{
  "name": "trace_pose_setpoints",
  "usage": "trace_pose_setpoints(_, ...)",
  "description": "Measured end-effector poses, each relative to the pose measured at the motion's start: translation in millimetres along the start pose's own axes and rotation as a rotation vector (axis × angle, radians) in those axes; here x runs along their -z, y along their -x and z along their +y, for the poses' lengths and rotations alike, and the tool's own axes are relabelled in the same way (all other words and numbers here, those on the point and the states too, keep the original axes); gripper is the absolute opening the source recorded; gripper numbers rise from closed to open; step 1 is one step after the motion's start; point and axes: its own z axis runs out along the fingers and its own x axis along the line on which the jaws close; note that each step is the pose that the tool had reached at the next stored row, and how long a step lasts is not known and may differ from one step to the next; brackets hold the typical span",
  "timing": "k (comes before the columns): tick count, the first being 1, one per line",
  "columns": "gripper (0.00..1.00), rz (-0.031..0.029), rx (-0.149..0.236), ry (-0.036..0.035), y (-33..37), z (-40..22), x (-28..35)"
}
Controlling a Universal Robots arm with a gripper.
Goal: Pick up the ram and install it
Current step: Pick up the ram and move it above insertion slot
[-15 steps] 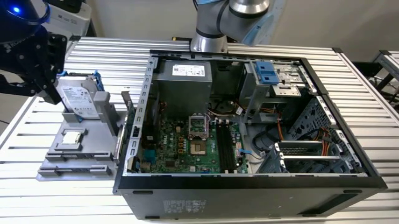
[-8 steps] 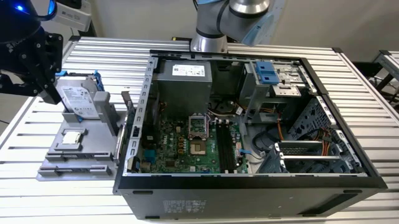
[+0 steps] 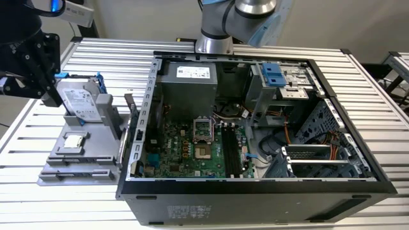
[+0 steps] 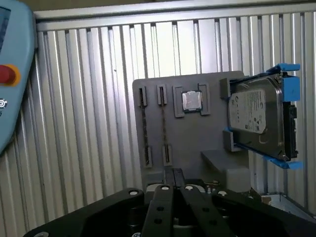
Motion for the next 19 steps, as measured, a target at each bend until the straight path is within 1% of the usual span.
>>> trace_pose_setpoints(4,0.00,0.0015,0.073,0.0008,0.0,-0.1,0.0)
trace_pose_setpoints(7,0.00,0.0025,0.119,0.0014,0.0,-0.1,0.0)
trace_pose_setpoints(11,0.00,0.0021,0.121,0.0012,0.0,0.1,0.0)
trace_pose_setpoints(19,0.00,-0.0015,0.121,0.0012,0.0,0.2,0.0)
